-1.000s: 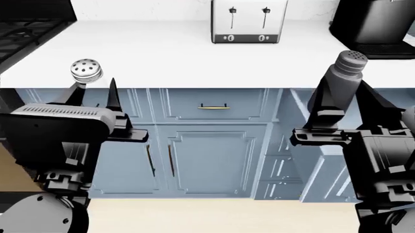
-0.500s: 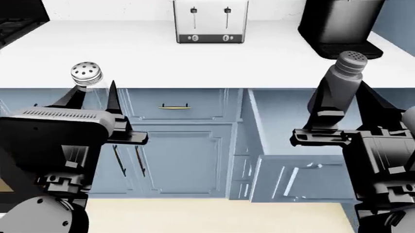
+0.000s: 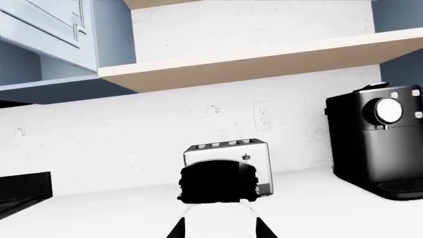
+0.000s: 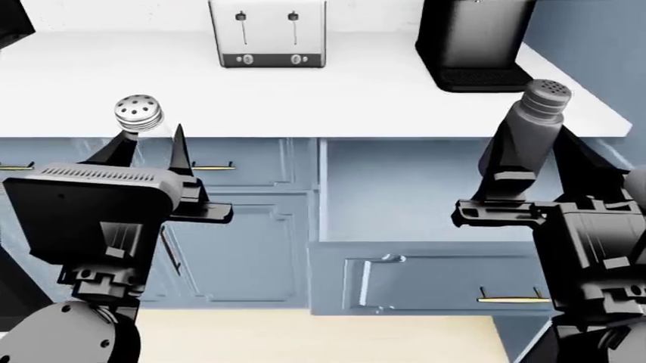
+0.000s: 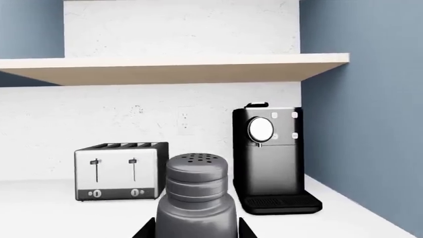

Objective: Pick and place the shaker into the drawer. Then close the cabinet.

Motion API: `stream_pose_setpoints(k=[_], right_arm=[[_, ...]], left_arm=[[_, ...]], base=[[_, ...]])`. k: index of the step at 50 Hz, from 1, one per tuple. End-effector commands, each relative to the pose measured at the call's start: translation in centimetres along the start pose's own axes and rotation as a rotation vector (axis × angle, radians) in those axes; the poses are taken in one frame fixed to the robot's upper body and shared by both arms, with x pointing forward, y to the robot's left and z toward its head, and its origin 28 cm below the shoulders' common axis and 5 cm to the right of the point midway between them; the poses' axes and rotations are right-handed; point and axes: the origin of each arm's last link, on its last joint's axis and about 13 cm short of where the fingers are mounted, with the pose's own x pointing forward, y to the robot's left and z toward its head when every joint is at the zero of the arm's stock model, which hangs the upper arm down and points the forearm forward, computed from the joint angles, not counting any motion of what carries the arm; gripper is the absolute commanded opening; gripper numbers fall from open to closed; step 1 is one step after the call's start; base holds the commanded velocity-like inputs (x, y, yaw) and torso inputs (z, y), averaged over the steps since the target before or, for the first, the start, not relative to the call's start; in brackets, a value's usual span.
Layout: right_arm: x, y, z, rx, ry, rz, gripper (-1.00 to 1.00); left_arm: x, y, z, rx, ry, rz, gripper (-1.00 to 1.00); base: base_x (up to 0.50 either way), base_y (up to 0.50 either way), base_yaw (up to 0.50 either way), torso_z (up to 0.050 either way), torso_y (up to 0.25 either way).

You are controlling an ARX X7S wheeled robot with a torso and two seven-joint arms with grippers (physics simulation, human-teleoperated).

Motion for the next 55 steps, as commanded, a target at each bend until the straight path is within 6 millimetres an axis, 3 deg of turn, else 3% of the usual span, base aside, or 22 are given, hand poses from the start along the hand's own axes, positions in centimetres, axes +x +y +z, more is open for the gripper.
stream_pose_setpoints(k=[1,14,20,32,45,55], right_arm=[[0.1,-0.1,0.1,-0.012,-0.009,-0.001,-1.00],[0.1,-0.2,-0.2,-0.007,-0.006,-0.003,-1.00],[1.1,-0.4,1.9,-0.019,-0.057,0.003,-1.00],[1.5,-0.3,2.6,-0.019,-0.078,0.007,-1.00],[1.5,-0.2,2.7,-0.019,-0.083,0.013,-1.00],[1.5,-0.2,2.7,-0.020,-0.084,0.013,-1.00]], left_arm=[[0.1,0.0,0.0,-0.009,0.000,0.000,-1.00],[0.2,-0.1,0.0,-0.011,-0.001,-0.002,-1.00],[1.3,0.2,2.3,-0.010,-0.055,-0.013,-1.00],[2.1,0.1,3.3,-0.004,-0.072,-0.029,-1.00],[2.1,0.2,3.5,-0.003,-0.076,-0.029,-1.00],[2.1,0.2,3.5,-0.002,-0.074,-0.029,-1.00]], base=[[0.00,-0.46,0.00,0.000,0.000],[0.00,-0.46,0.00,0.000,0.000],[0.00,-0.46,0.00,0.000,0.000],[0.00,-0.40,0.00,0.000,0.001],[0.00,-0.37,0.00,0.000,0.000],[0.00,-0.02,0.00,0.000,0.000]])
